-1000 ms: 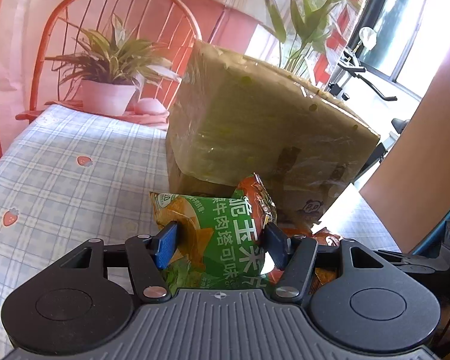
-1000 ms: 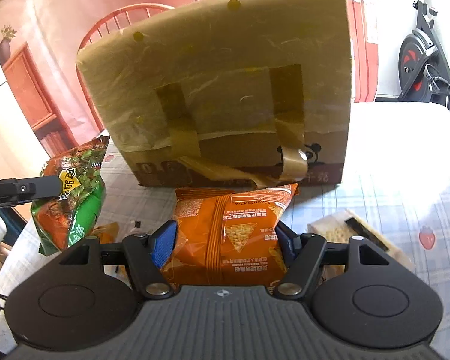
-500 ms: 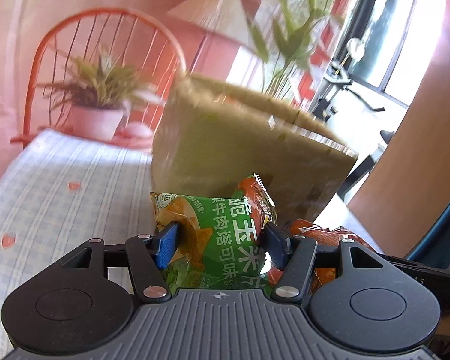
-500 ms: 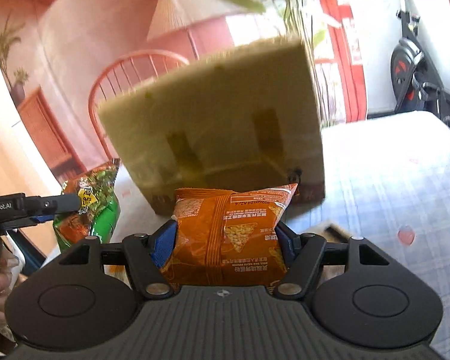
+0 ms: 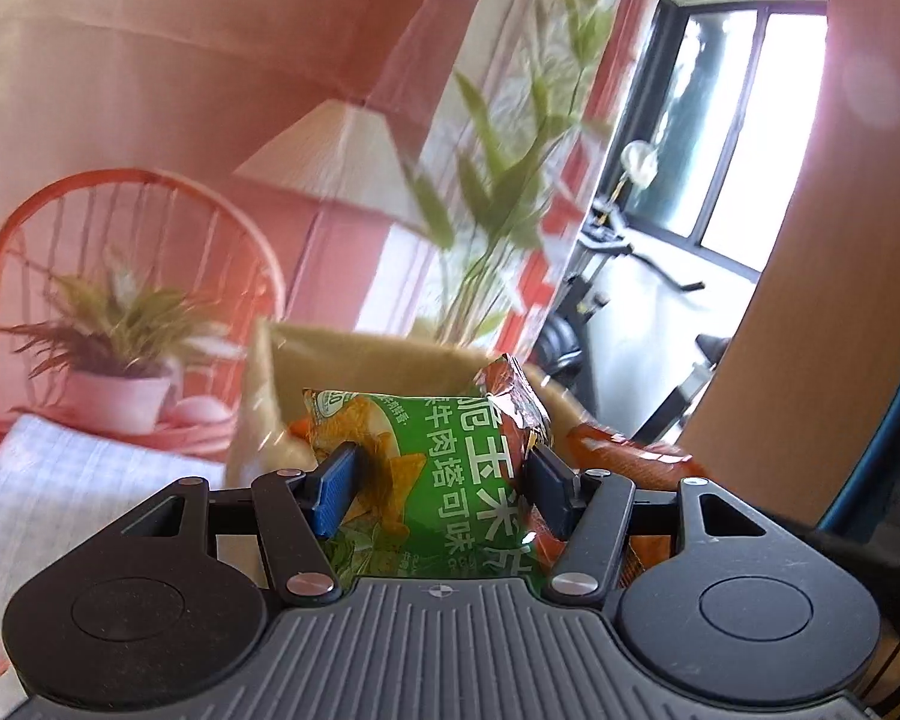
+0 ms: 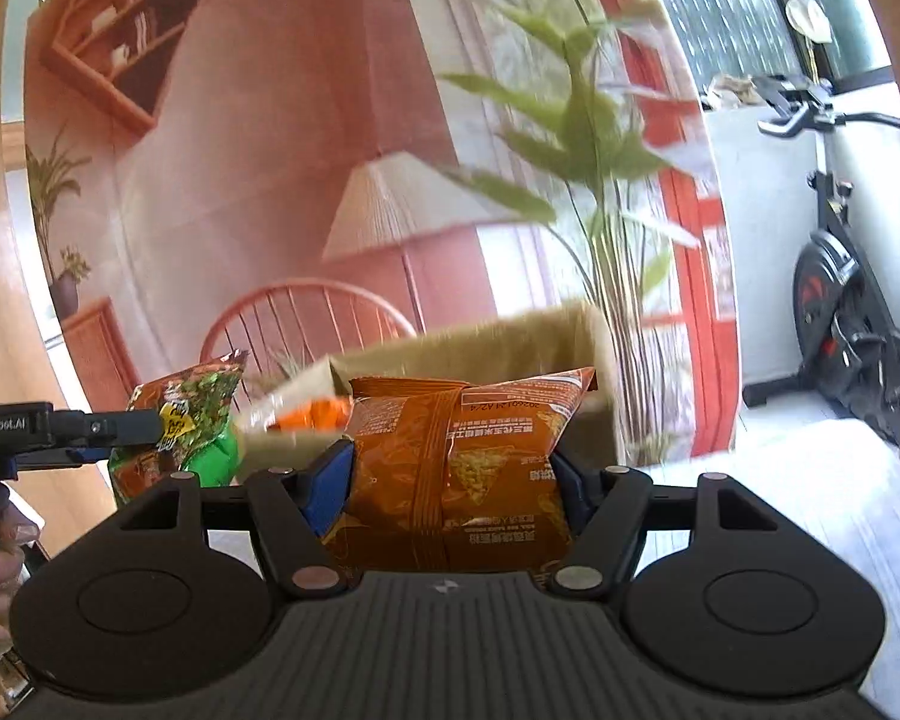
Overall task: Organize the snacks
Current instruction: 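Lift both chip bags with the left and right tools and carry them over the box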
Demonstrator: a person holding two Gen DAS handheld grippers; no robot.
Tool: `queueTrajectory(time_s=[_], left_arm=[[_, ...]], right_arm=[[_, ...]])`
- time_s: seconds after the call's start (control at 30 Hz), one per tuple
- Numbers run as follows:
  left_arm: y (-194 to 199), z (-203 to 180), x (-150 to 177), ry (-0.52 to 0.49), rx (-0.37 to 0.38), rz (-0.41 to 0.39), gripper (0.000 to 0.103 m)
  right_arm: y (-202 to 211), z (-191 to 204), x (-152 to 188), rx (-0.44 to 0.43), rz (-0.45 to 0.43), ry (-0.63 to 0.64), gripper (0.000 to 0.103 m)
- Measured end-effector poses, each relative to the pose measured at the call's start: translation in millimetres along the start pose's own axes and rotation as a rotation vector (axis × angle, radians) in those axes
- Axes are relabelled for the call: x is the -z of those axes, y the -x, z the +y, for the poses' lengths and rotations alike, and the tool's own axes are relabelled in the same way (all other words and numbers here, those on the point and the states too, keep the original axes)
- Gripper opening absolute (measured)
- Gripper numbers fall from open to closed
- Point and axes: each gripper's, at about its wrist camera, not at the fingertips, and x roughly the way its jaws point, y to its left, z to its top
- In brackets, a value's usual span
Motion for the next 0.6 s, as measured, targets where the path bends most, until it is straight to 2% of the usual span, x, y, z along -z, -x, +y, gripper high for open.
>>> queueTrajectory(time_s=[0.1, 0.2, 0.33, 0.6], left_arm=[[-15, -5, -20, -0.012, 0.022, -0.012, 0.063], [-37, -11, -37, -0.050, 0.013, -0.019, 0.063], [-74, -8, -58, -0.053, 0.012, 0.014, 0.063], [-148, 11, -74, -0.102, -0.084, 0.110, 0.063]], right_arm=[[-10, 3, -13, 0.004, -0.024, 0.039, 0.069], [-24, 3, -24, 0.013, -0.036, 0.075, 0.069], [-55, -2, -37, 0.017, -0.028, 0.090, 0.069], [-112, -13, -52, 0.059, -0.014, 0.110, 0.069]])
